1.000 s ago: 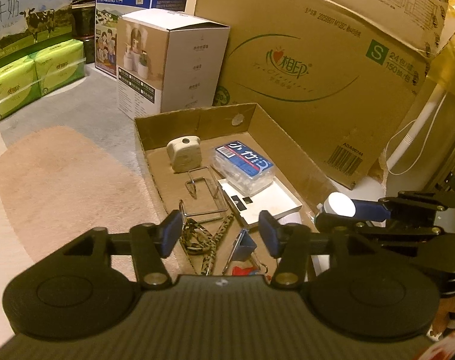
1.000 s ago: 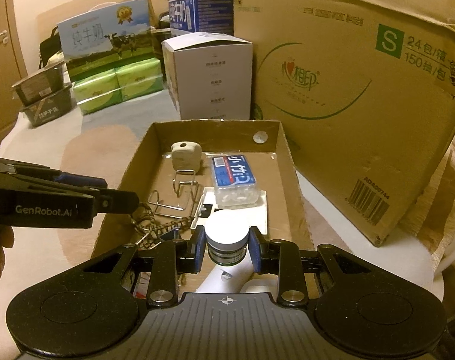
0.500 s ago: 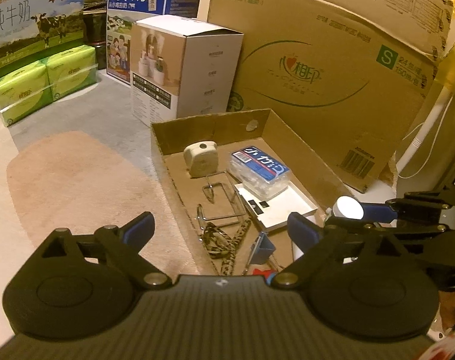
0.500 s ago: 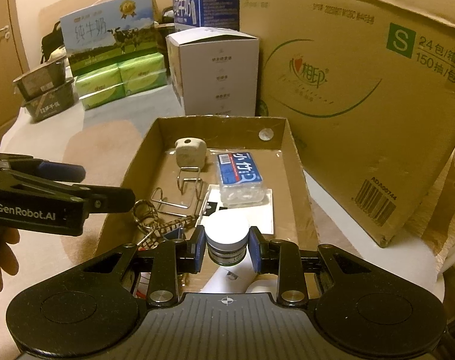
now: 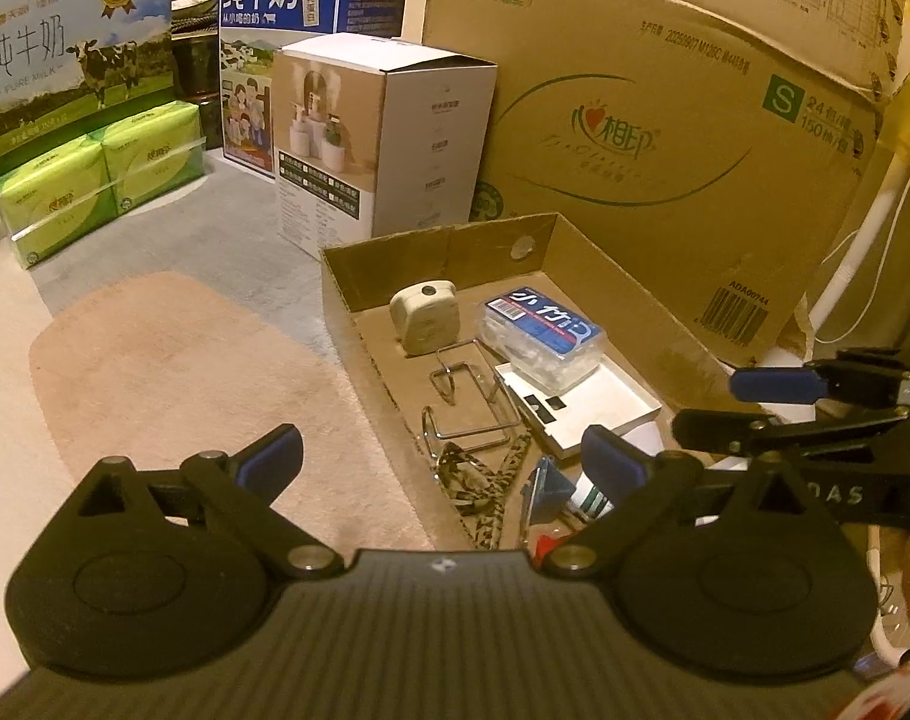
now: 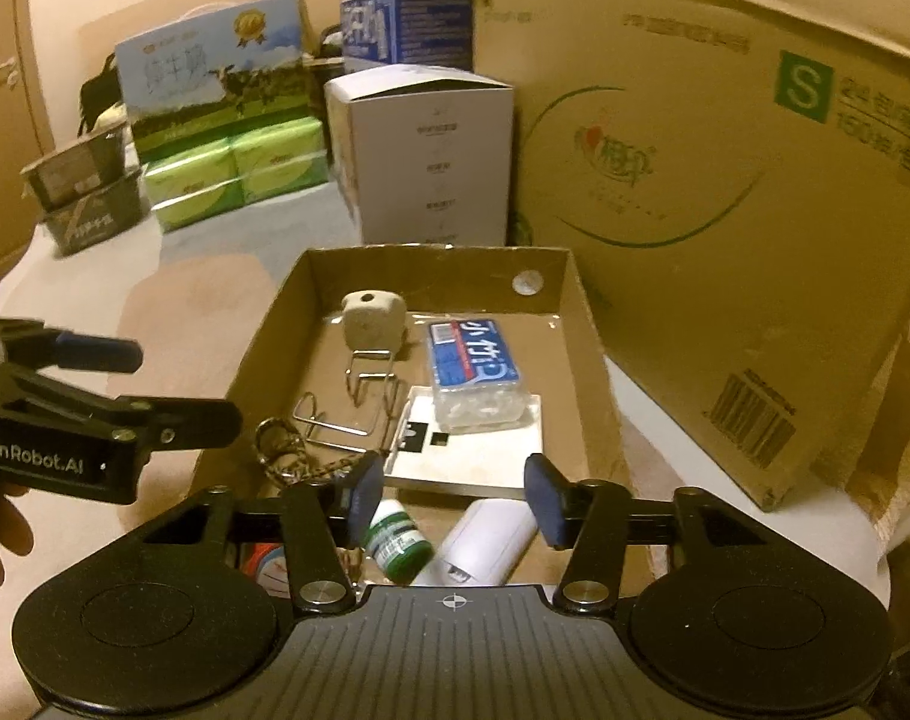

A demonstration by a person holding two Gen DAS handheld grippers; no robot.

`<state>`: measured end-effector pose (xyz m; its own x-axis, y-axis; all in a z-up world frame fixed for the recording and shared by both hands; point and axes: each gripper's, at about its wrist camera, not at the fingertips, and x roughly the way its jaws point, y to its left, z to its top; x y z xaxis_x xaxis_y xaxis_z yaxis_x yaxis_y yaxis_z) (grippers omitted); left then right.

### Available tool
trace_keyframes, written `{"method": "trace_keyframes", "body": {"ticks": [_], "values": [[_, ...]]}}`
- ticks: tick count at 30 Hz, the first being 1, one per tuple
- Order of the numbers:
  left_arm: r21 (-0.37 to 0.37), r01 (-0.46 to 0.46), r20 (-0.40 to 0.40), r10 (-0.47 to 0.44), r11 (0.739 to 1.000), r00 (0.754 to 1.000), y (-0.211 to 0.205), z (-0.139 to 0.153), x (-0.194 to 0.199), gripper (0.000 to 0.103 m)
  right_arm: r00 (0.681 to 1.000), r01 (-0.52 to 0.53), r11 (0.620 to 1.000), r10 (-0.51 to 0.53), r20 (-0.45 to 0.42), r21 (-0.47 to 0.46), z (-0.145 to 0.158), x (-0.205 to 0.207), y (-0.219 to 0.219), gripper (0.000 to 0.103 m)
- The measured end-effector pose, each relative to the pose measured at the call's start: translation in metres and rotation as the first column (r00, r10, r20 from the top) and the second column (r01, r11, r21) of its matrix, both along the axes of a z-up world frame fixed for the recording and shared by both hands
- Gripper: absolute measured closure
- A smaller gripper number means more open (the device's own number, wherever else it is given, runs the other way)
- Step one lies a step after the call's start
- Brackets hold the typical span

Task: Organize rigid objects

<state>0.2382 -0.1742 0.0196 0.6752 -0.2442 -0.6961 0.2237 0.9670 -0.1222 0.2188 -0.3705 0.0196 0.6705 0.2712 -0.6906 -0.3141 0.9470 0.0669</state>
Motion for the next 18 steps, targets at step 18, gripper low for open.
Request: {"method": "trace_keyframes", "body": {"ticks": [18], "values": [[0.030,0.013,-0.019,-0.012,0.999,1.000,0.001,0.010,-0.038,0.005,0.998,0.056,0.998,-0.056,-0.027,0.012,0.014,-0.031,-0.014,0.023]]}}
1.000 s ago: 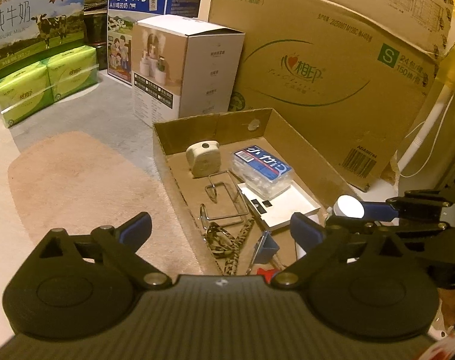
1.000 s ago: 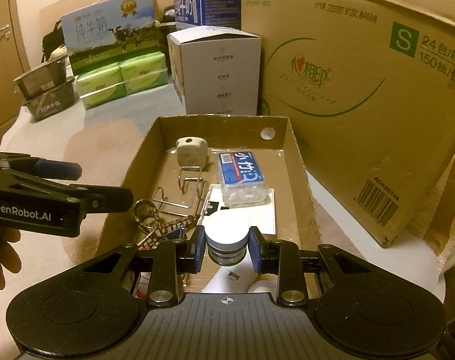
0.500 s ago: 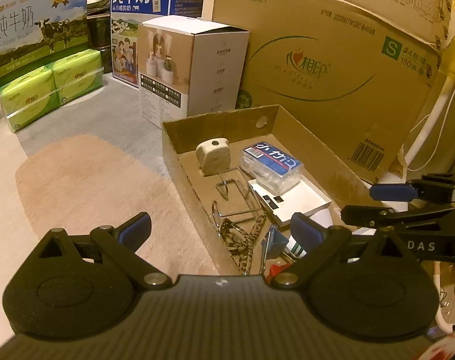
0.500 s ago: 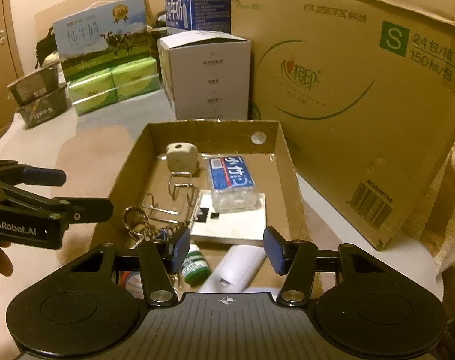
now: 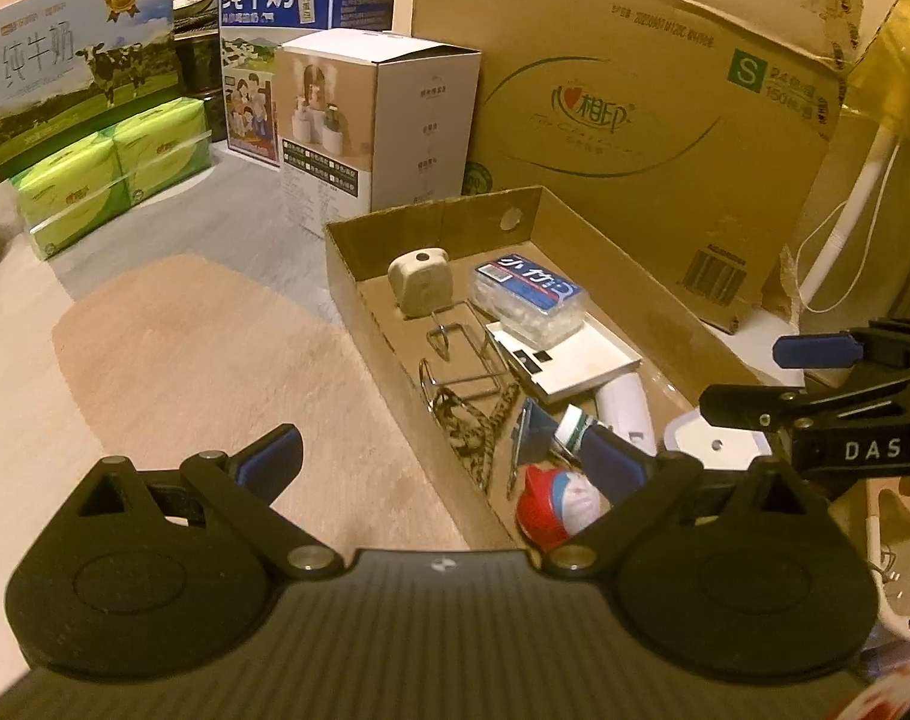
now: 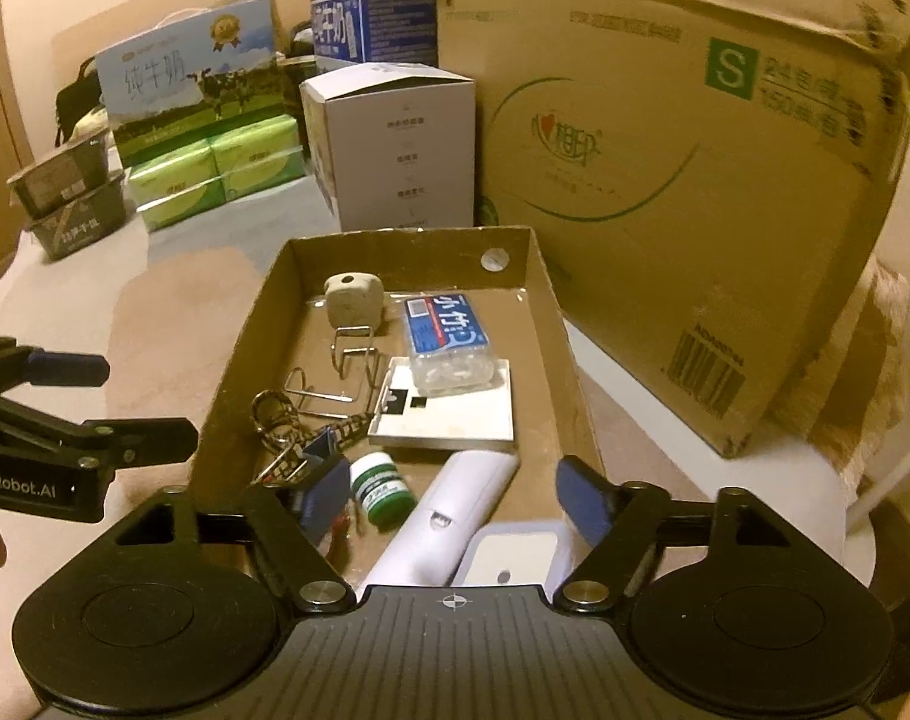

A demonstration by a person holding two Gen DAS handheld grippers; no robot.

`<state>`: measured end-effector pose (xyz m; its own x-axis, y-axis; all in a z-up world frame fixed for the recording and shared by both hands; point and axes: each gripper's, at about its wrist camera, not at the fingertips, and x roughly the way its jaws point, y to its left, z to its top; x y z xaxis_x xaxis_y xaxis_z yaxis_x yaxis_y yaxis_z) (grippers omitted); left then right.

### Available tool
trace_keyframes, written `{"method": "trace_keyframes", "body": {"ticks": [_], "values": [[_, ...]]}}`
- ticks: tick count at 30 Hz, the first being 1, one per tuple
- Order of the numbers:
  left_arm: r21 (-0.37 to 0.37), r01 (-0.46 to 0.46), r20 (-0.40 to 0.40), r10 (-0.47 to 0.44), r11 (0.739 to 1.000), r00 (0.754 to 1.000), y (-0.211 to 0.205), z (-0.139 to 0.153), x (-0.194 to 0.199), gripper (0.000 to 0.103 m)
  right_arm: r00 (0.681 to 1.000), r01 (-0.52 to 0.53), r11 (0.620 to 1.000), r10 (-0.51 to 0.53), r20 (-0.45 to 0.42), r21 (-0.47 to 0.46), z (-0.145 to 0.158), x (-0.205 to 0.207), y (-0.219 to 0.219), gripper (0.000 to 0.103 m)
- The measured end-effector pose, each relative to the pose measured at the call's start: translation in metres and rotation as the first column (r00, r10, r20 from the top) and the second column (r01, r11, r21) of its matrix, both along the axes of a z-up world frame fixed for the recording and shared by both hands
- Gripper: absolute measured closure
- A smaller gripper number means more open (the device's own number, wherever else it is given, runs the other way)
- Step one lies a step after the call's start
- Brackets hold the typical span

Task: Organize rigid objects

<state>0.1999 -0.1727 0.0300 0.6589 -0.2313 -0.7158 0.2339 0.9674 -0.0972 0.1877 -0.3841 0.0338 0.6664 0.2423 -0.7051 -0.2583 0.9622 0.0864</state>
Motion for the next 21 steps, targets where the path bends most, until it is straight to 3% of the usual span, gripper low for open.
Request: {"method": "trace_keyframes", "body": {"ticks": [13,21], "values": [[-0.041,-0.037,-0.010,0.036,0.998,0.999,0.012,0.012,-0.065,0.005,0.996,0.083,0.996,-0.082,-0.017,0.024,0.016,-0.060,-0.007,0.016],[-0.007,-0.038,0.011,0.038,0.999,0.999,0.014,0.019,-0.116,0.005,0.993,0.119,0.992,-0.118,-0.031,0.052,0.017,-0.108,-0.004,0.016]]}}
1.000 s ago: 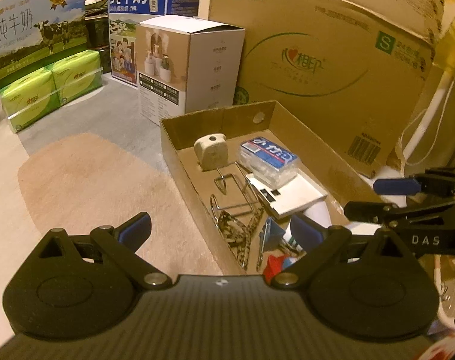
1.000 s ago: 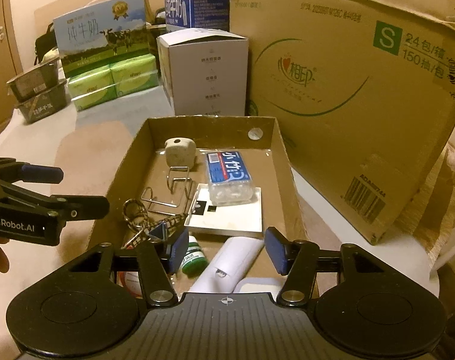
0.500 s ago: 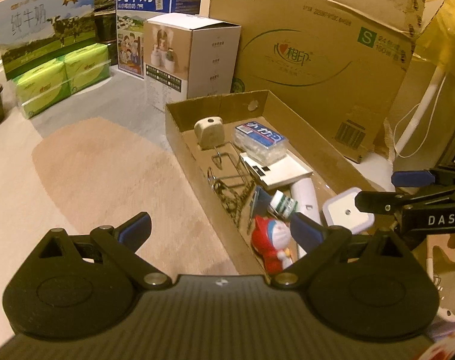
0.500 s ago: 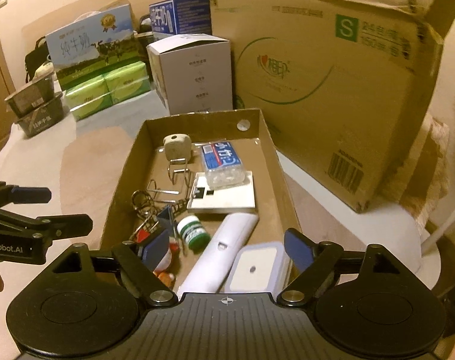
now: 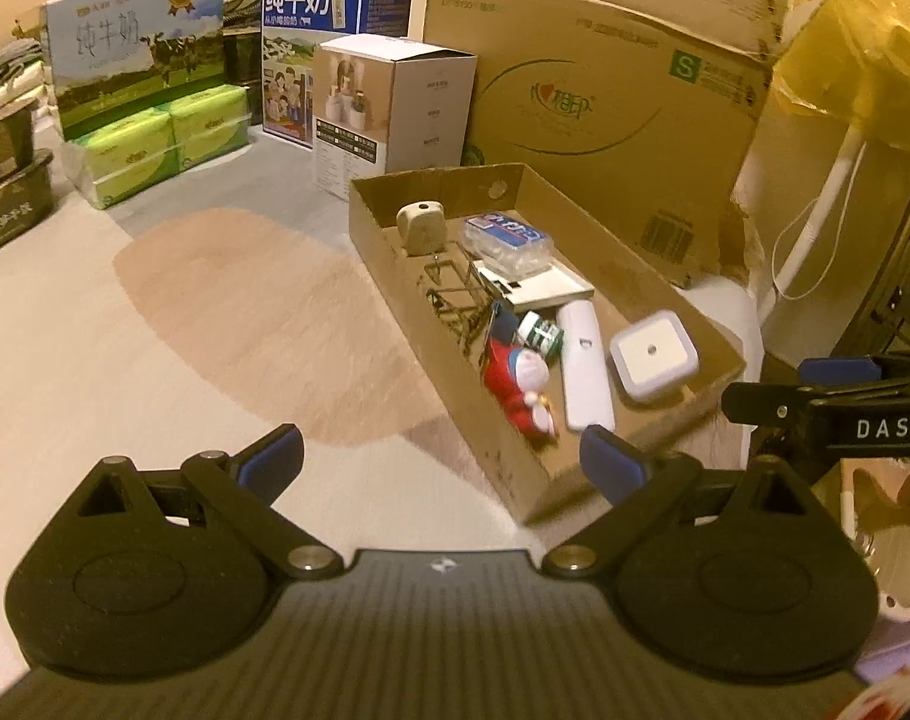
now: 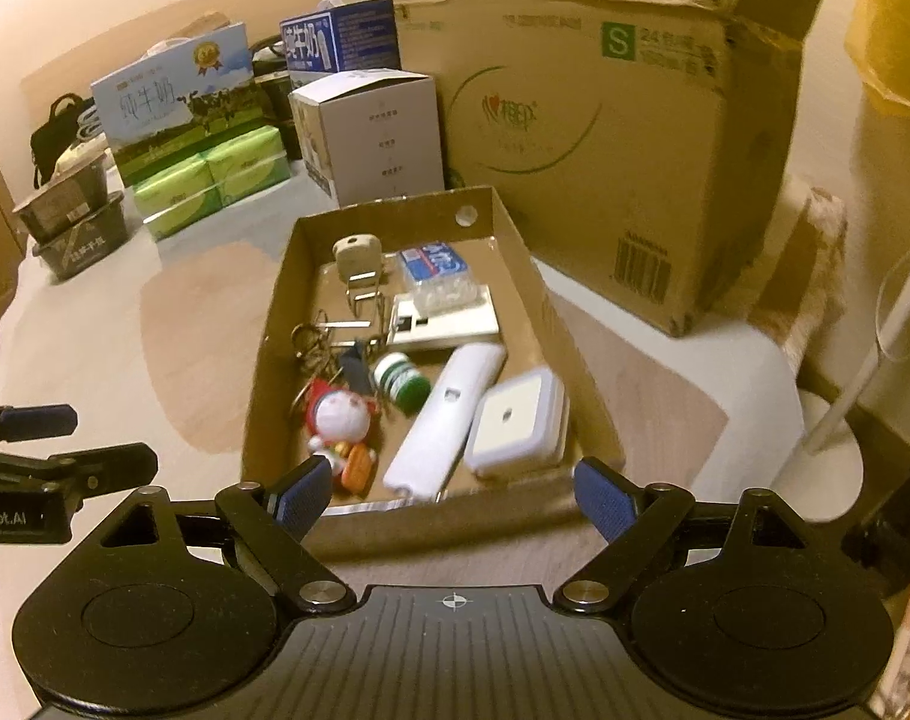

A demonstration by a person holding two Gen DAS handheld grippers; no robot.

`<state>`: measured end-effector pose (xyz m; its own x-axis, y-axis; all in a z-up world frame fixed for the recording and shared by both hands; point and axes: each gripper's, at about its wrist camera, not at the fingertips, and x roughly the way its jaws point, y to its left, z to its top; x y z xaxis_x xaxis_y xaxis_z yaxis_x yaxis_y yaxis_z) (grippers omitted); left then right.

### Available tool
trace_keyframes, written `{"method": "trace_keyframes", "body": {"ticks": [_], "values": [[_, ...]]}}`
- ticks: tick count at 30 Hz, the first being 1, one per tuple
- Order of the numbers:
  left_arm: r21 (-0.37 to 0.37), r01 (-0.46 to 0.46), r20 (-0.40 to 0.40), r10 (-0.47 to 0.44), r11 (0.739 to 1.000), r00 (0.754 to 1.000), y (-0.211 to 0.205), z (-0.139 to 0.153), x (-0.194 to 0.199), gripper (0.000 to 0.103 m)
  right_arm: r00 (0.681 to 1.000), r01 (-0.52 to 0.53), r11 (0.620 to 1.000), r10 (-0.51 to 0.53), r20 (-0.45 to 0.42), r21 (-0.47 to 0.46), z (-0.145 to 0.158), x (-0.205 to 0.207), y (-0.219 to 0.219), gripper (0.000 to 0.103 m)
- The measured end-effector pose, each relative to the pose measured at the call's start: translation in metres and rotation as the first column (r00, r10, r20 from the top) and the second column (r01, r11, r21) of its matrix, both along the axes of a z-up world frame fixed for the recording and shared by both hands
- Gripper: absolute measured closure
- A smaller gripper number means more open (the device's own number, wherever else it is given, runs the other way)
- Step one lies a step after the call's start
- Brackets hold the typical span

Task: Organize rigid objects

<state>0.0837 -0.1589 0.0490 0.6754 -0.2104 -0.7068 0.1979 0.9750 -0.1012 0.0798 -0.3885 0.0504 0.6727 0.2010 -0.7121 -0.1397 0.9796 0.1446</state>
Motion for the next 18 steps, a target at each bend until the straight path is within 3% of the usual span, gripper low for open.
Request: {"method": "trace_keyframes", "body": {"ticks": [18], "values": [[-0.055,-0.080,-0.084,0.075,0.995,0.994,0.023,-0.009,-0.074,0.005,0.999,-0.032,0.998,0.034,-0.031,0.050,-0.004,-0.060,0.014,0.016]]}}
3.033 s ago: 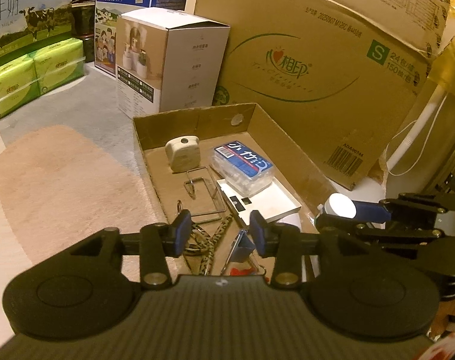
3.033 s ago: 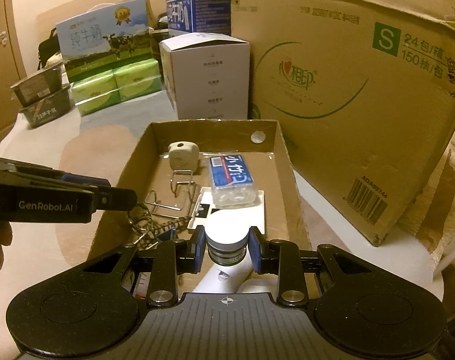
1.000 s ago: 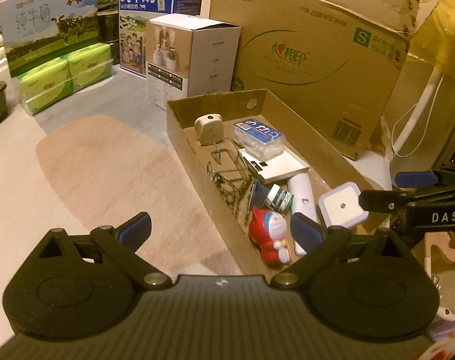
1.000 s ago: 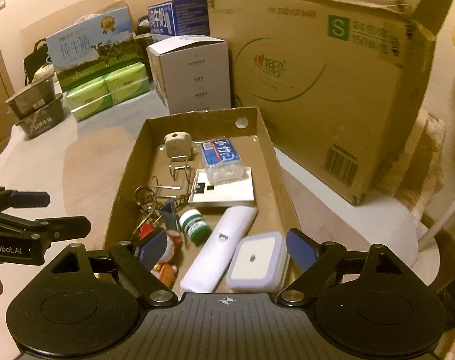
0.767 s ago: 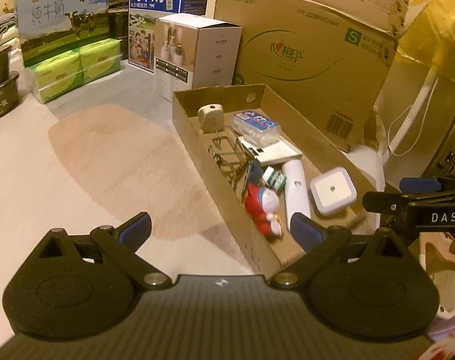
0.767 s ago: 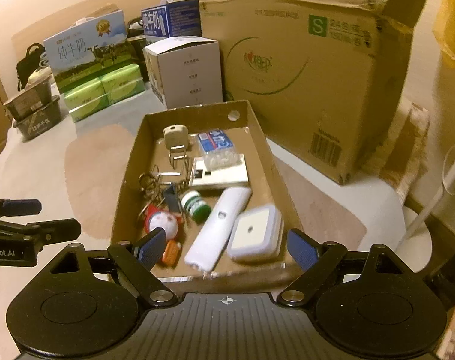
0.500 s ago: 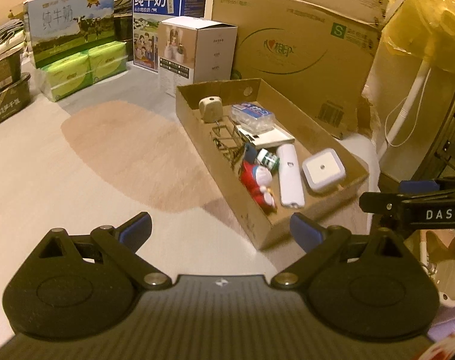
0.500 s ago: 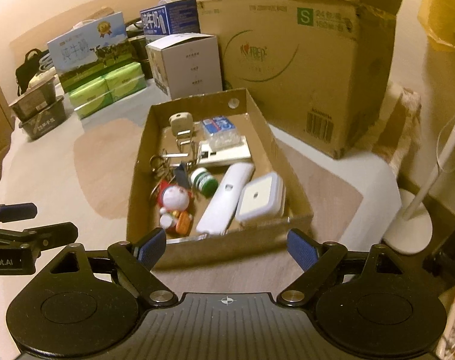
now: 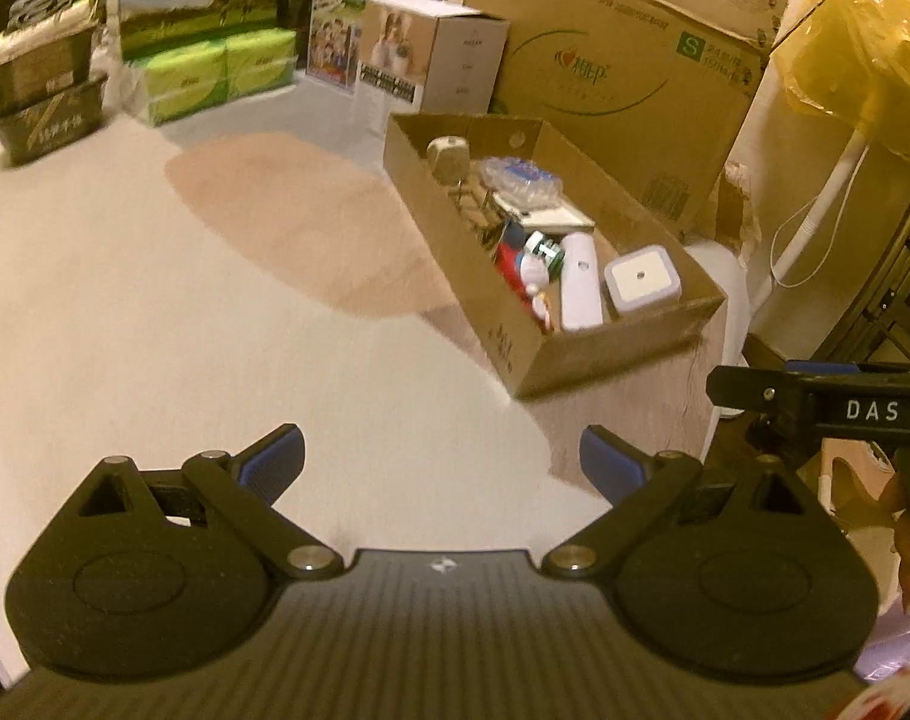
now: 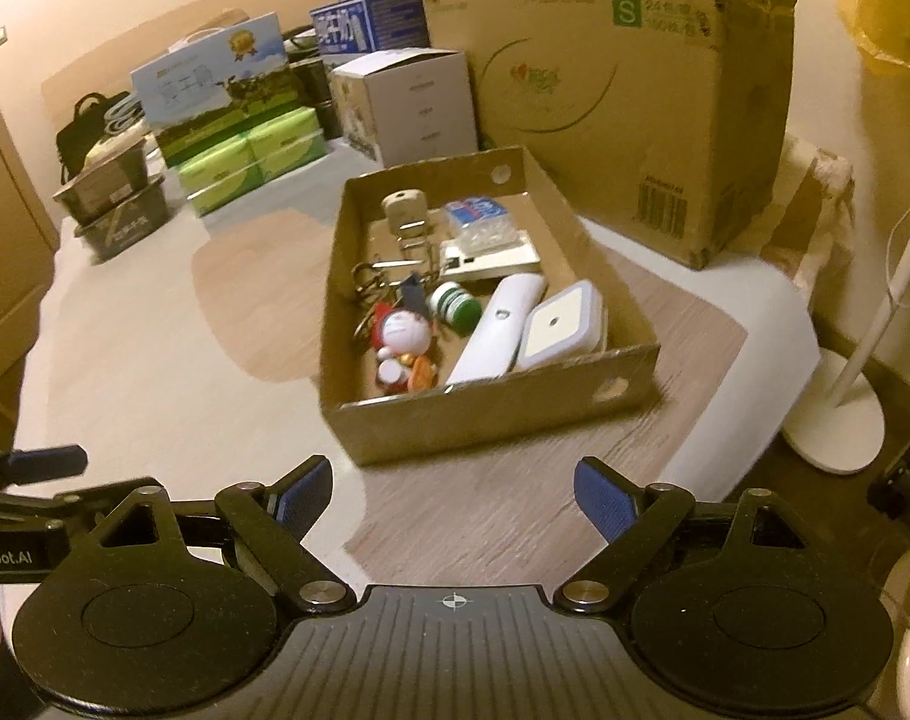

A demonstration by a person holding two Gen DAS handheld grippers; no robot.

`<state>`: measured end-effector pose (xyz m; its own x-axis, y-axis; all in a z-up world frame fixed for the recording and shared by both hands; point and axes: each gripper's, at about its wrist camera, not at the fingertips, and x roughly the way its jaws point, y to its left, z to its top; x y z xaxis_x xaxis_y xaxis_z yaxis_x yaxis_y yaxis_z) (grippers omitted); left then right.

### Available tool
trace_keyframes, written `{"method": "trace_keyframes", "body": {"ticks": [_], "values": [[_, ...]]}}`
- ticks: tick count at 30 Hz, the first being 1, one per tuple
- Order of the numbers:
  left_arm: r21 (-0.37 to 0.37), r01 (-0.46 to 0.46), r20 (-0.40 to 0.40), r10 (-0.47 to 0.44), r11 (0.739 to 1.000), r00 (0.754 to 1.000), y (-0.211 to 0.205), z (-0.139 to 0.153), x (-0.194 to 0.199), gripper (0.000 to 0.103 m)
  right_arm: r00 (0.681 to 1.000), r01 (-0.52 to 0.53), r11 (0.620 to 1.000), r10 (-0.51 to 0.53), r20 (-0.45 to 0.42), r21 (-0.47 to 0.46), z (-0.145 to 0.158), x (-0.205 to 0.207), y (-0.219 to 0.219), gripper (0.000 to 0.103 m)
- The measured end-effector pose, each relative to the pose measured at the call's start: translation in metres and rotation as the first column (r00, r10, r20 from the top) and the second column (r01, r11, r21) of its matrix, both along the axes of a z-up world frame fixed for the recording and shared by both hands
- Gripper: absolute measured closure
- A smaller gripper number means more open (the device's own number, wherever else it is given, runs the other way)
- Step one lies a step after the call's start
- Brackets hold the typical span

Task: Organize rigid objects

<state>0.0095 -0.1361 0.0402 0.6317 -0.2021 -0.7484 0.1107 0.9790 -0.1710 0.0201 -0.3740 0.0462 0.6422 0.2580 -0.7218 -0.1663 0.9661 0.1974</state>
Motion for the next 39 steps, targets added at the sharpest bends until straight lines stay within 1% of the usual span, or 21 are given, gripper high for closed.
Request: {"method": "trace_keyframes", "body": {"ticks": [6,12,16,26,39], "values": [[0.018,-0.043,-0.010,0.043,0.999,0.999,0.006,-0.006,-0.012,0.005,1.000,-0.018,1.000,0.018,-0.015,-0.001,-0.007,-0.016,0.006,0.016],[0.024,-0.045,-0.018,0.045,0.999,0.999,0.006,-0.008,-0.018,0.005,1.000,-0.009,1.000,0.009,-0.024,0.007,-0.012,-0.026,0.006,0.016],[0.031,-0.049,-0.011,0.049,0.998,0.999,0.004,-0.008,-0.019,0.005,1.000,-0.004,1.000,0.004,-0.025,0.005,-0.013,-0.029,0.006,0.016],[0.022,-0.098,0.002,0.098,0.995,0.995,0.009,-0.006,-0.025,0.005,1.000,-0.015,1.000,0.015,-0.010,0.002,-0.010,-0.034,0.012,0.016],[0.032,-0.108,0.016,0.107,0.994,0.994,0.012,-0.005,-0.031,0.005,0.999,-0.034,0.999,0.034,0.007,-0.019,-0.011,-0.037,0.022,0.016]]}}
